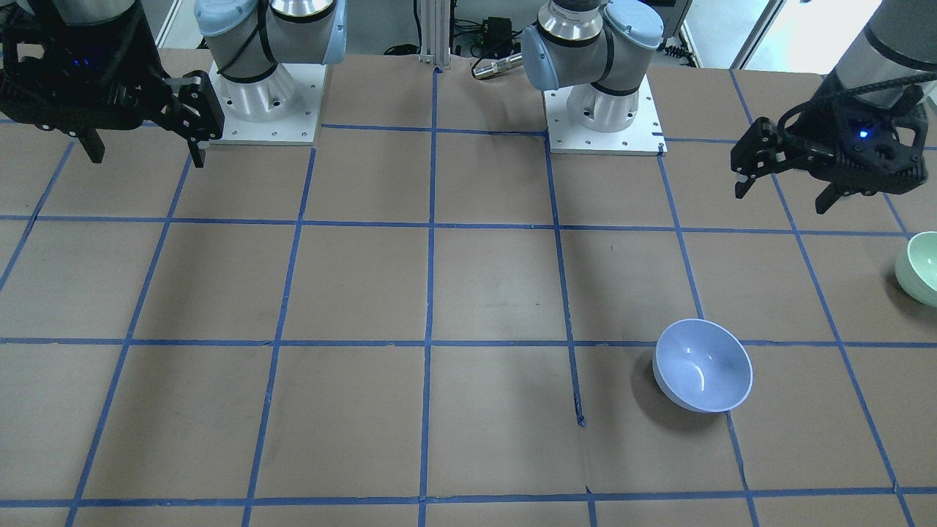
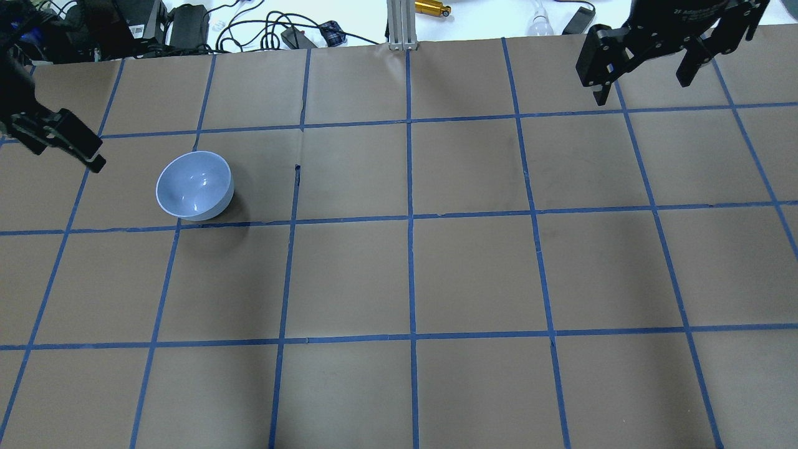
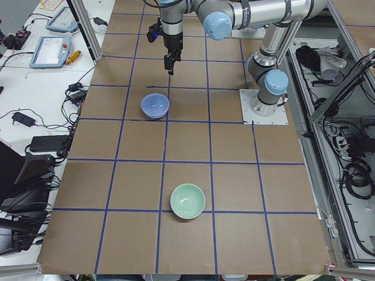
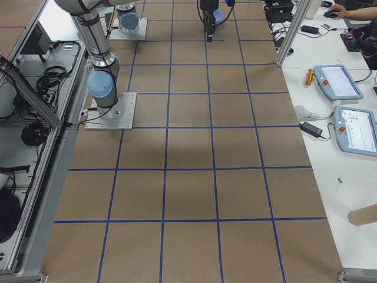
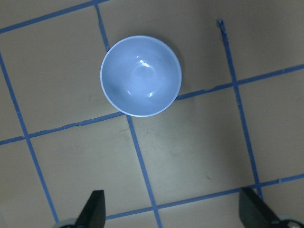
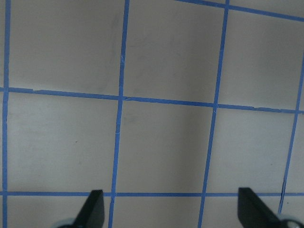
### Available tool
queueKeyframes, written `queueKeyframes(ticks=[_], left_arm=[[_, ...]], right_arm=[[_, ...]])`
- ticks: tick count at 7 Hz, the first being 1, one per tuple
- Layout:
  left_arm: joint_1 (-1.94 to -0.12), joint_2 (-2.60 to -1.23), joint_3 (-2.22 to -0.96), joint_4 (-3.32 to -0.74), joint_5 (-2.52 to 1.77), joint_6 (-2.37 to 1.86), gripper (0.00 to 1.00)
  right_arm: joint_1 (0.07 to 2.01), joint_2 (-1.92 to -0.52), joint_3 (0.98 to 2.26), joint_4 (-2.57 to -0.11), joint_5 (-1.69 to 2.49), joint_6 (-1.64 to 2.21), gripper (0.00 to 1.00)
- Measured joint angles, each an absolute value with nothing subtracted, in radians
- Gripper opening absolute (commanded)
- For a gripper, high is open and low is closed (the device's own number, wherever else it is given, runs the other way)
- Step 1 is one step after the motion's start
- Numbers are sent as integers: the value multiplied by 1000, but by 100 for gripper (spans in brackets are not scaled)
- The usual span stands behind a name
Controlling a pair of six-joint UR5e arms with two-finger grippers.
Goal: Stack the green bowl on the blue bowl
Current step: 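Move the left gripper back toward the robot's base, away from the blue bowl, then lower the left gripper onto the green bowl's rim near the robot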
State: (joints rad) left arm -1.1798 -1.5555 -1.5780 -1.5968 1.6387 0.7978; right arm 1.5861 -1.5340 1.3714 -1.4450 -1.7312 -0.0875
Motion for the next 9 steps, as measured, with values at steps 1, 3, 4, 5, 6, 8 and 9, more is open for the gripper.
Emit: queueKeyframes(ticks=[1, 3, 4, 5, 6, 8, 9], left_arm=[[-1123, -1553, -1599, -1595, 1640, 976, 100], [-985, -1556, -1618, -1583, 1638, 1311, 100], [-902, -1565, -1628, -1552, 1635, 1464, 100], [-814, -1577, -1656, -1481, 1630, 1618, 100], [-733, -1591, -1699, -1388, 1615, 1768, 100], [-611, -1651, -1751, -1232, 1581, 2012, 100], [-565, -1690, -1752, -1207, 1577, 2118, 100]], right_arm=[[1586, -1534, 1371, -1445, -1731, -87, 100], [1586, -1534, 1371, -1445, -1731, -87, 100], [1586, -1534, 1371, -1445, -1731, -87, 100], [1586, -1534, 1371, -1445, -1731, -87, 100], [1586, -1534, 1371, -1445, -1732, -87, 100], [1586, -1534, 1371, -1445, -1732, -87, 100], [1586, -1534, 1371, -1445, -1731, -87, 100]])
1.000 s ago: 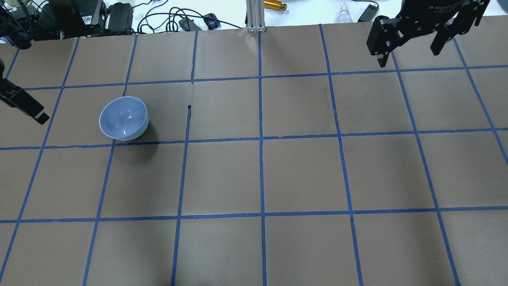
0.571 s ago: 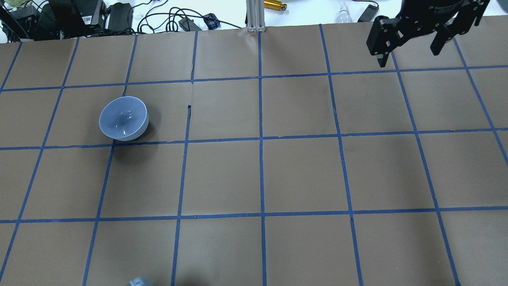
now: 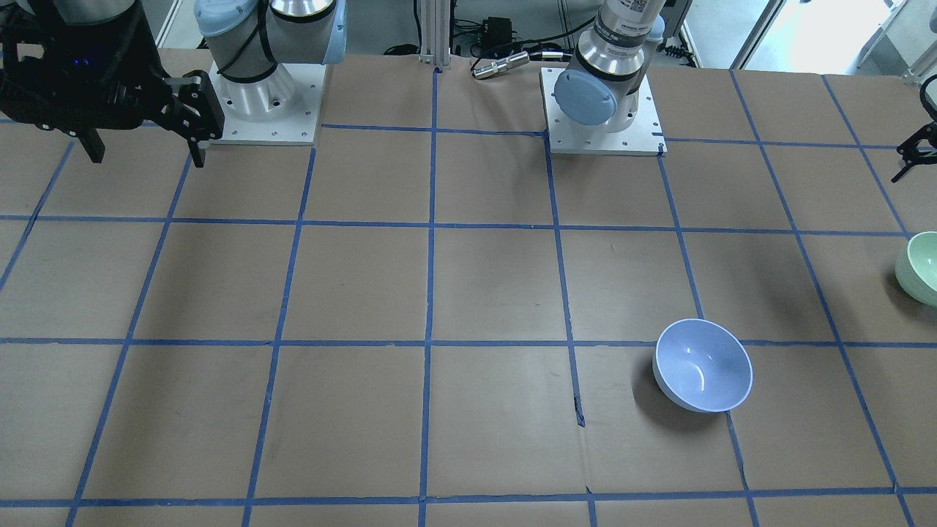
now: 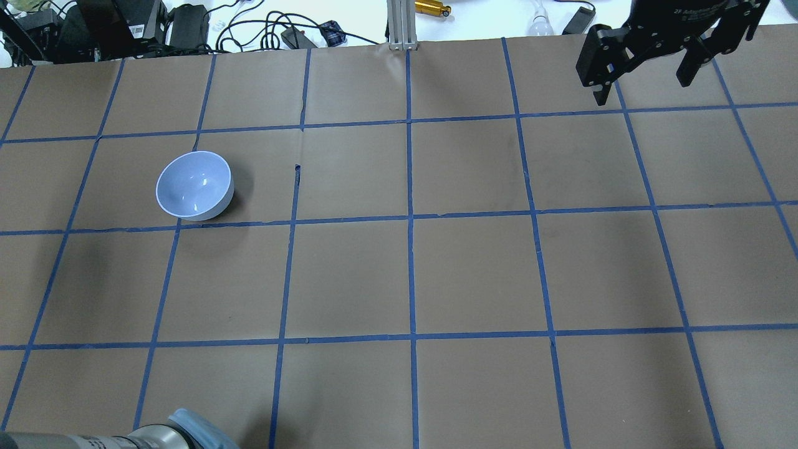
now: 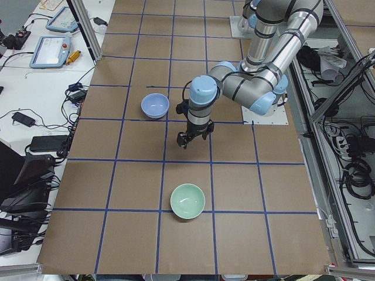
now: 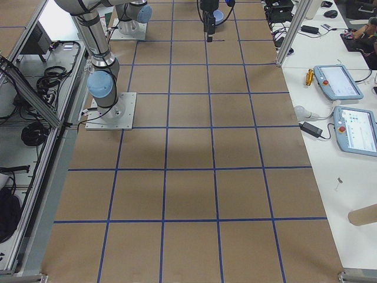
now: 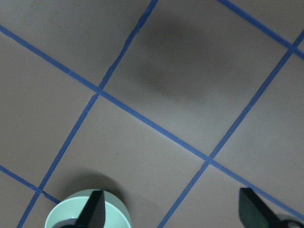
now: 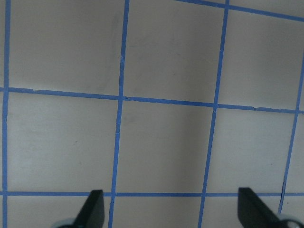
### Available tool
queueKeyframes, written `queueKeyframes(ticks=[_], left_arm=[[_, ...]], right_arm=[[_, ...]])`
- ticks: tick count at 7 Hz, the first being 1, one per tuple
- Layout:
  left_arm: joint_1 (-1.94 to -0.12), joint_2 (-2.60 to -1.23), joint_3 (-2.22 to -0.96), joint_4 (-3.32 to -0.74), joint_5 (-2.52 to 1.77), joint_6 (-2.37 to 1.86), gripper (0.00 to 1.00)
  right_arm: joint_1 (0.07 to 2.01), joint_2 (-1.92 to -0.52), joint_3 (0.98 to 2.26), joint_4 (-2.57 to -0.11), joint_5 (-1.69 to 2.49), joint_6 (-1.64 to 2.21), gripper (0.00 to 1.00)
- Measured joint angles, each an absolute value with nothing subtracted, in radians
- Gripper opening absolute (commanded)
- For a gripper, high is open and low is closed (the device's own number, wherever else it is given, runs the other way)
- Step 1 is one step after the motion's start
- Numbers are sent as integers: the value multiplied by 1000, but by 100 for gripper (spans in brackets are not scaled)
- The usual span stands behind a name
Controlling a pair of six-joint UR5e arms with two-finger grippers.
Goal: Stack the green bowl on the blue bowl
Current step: 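Lower the left gripper onto the green bowl's rim near the robot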
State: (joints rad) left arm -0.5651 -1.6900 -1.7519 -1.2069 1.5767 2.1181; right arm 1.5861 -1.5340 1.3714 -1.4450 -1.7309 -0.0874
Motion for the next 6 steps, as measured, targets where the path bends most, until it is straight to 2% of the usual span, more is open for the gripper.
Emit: queueKeyframes(ticks=[6], left_arm=[[-439, -1962, -1589, -1182, 1580, 2518, 100]], right_arm=[[1586, -1534, 1371, -1445, -1731, -87, 100]])
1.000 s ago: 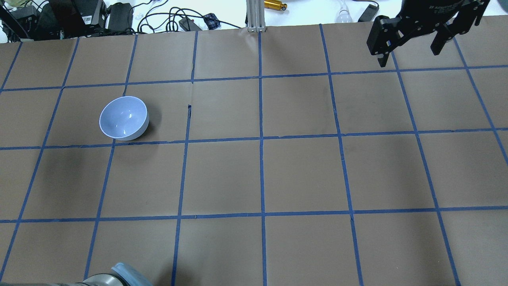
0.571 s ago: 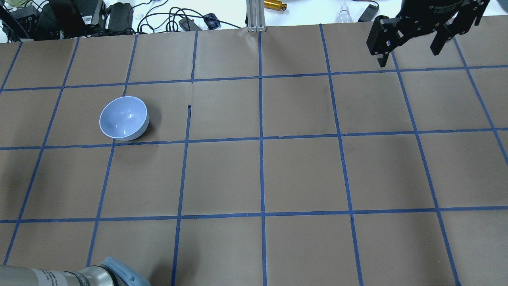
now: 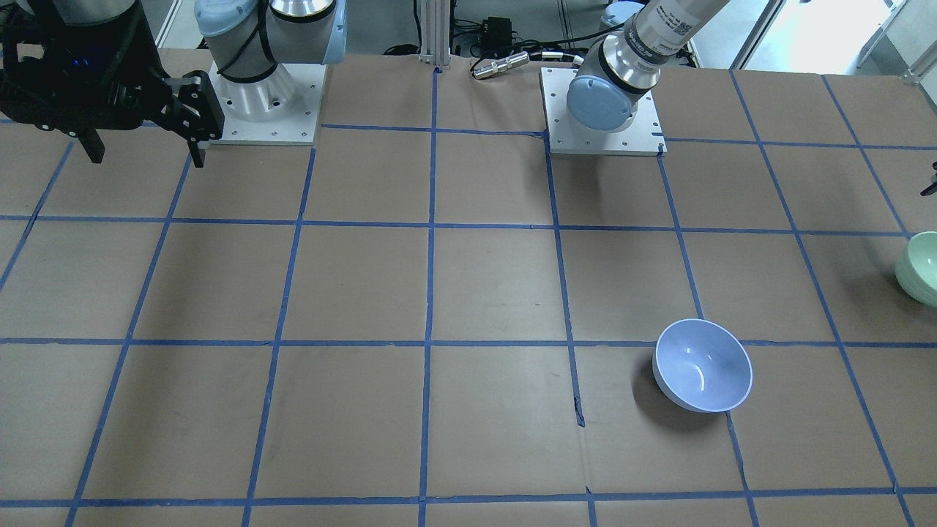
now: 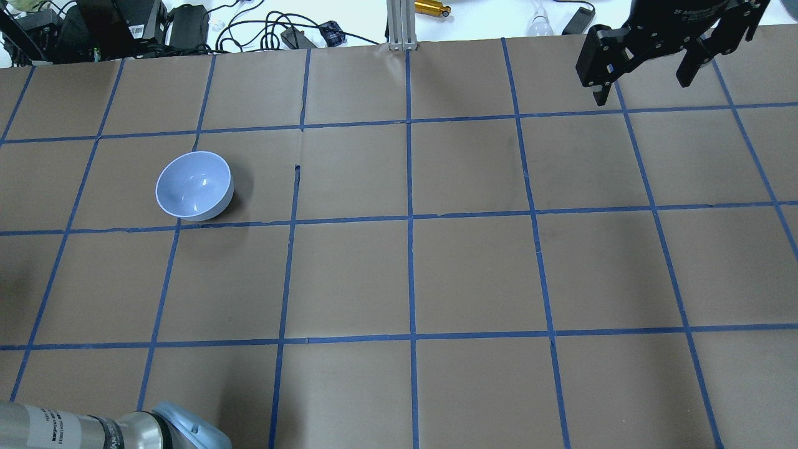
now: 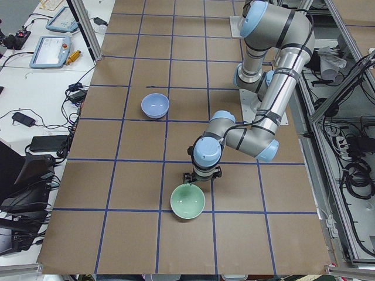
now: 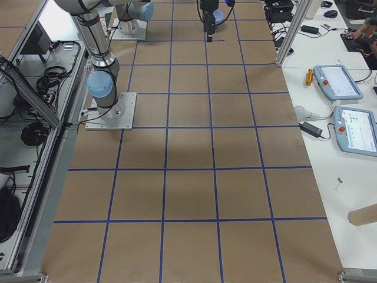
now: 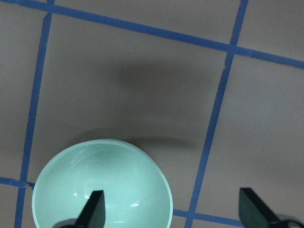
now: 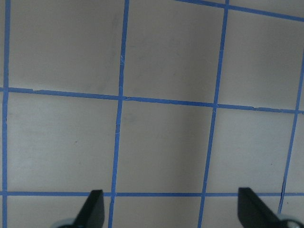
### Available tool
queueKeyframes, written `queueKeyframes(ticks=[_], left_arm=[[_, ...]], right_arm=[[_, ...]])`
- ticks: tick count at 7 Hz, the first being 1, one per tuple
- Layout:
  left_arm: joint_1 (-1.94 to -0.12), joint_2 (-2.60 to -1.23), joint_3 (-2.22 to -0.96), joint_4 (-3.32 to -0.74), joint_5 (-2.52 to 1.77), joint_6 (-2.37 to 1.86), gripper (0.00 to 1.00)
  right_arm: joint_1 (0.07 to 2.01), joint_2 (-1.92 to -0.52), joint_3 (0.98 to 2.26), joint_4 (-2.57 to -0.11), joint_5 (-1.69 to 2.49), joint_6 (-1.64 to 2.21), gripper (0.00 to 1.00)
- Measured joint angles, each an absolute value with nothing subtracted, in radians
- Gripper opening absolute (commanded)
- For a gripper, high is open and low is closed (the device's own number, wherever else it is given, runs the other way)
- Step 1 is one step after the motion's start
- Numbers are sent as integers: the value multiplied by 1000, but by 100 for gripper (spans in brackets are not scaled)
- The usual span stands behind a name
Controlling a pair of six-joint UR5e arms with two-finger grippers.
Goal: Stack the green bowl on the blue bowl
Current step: 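Lower the left gripper onto the green bowl's rim near the robot, then close the left gripper on the green bowl's rim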
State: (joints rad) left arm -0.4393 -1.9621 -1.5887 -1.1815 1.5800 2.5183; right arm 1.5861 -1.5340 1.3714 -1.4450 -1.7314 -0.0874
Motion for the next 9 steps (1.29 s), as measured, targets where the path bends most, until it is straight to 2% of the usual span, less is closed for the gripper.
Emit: queueKeyframes(ticks=[3, 9], left_arm=[[-415, -2050, -1583, -1106, 1577, 2590, 100], [-413, -2123, -1606, -1017, 1584, 2590, 100]], right_arm=[[1586, -1534, 1371, -1445, -1732, -87, 100], [1586, -1534, 1371, -1445, -1731, -87, 100]])
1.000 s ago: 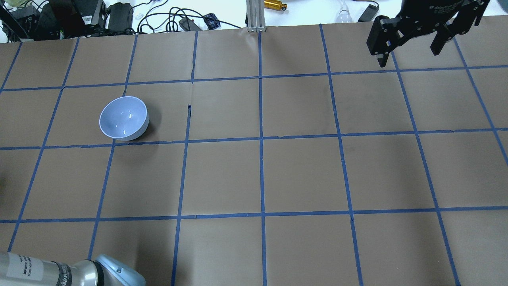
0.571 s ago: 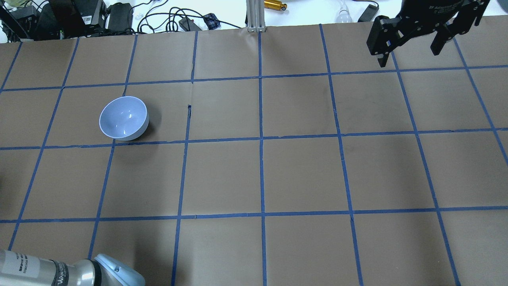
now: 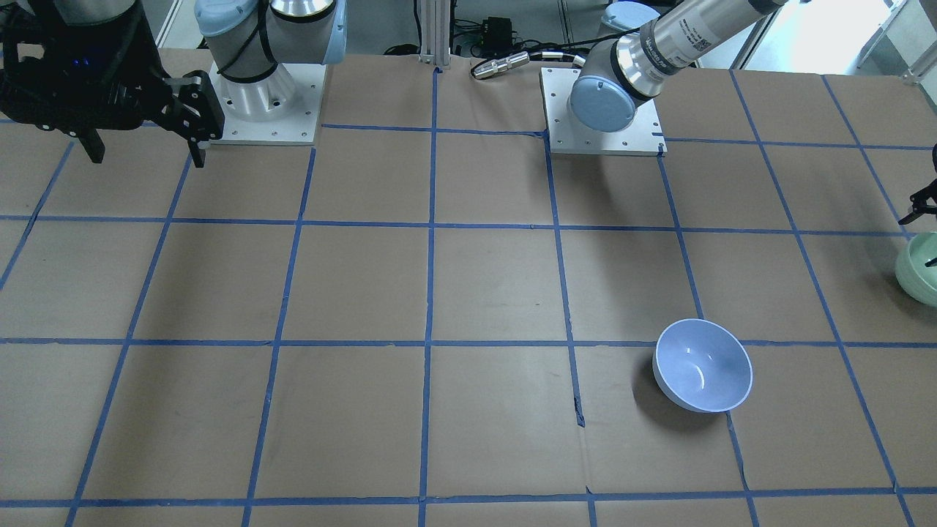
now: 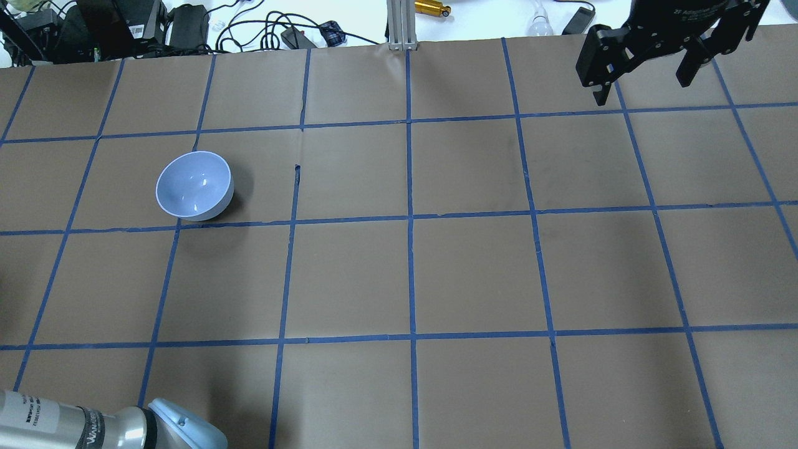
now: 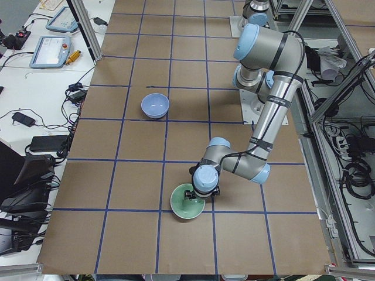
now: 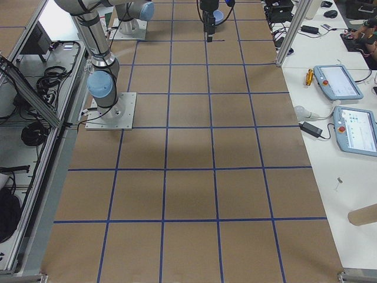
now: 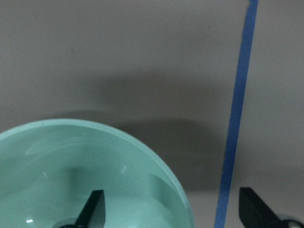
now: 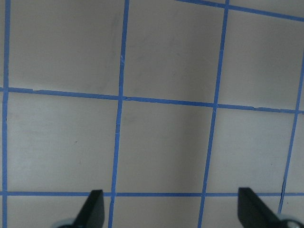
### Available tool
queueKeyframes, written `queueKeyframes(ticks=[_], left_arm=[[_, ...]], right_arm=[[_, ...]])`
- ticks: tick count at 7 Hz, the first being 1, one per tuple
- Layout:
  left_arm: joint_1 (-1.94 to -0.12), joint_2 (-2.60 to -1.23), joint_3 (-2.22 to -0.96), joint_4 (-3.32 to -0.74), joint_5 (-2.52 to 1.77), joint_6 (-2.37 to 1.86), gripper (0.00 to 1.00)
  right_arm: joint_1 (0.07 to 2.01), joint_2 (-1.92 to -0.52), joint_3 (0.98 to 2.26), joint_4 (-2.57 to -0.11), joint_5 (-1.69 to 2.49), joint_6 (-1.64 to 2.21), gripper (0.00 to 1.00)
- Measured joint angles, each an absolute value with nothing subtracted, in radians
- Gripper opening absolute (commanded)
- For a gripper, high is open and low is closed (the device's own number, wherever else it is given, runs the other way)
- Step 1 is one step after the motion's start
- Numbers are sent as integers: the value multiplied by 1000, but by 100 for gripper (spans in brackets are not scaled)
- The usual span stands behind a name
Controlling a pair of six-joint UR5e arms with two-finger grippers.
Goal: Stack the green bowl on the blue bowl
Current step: 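Close the left gripper on the green bowl's rim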
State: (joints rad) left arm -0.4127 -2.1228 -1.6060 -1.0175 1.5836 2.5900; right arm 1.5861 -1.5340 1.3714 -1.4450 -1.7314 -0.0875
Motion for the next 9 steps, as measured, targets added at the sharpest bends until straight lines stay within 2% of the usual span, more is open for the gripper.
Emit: queueKeyframes(ticks=[1, 2, 3, 6, 7, 8, 9], left_arm=[[-413, -2128, -1607, -1008, 1584, 2587, 91], [-413, -2131, -1608, -1002, 1583, 2586, 77], [-413, -2132, -1609, -1000, 1583, 2586, 70], [-413, -2128, -1608, -999, 1584, 2581, 69], [-413, -2125, -1608, -999, 1585, 2580, 59], [-413, -2126, -1609, -1000, 1585, 2580, 58], [-413, -2128, -1610, -1000, 1583, 2580, 45]], right_arm=[[1586, -1534, 1371, -1445, -1731, -87, 100], [1586, -1534, 1371, -1445, -1731, -87, 100], [1586, -1534, 1371, -1445, -1731, -87, 100], [1586, -1534, 1371, -1445, -1731, -87, 100], [1586, -1534, 1371, -1445, -1732, -87, 100], [1586, -1534, 1371, -1445, -1731, -87, 100], [1586, -1534, 1371, -1445, -1731, -87, 100]])
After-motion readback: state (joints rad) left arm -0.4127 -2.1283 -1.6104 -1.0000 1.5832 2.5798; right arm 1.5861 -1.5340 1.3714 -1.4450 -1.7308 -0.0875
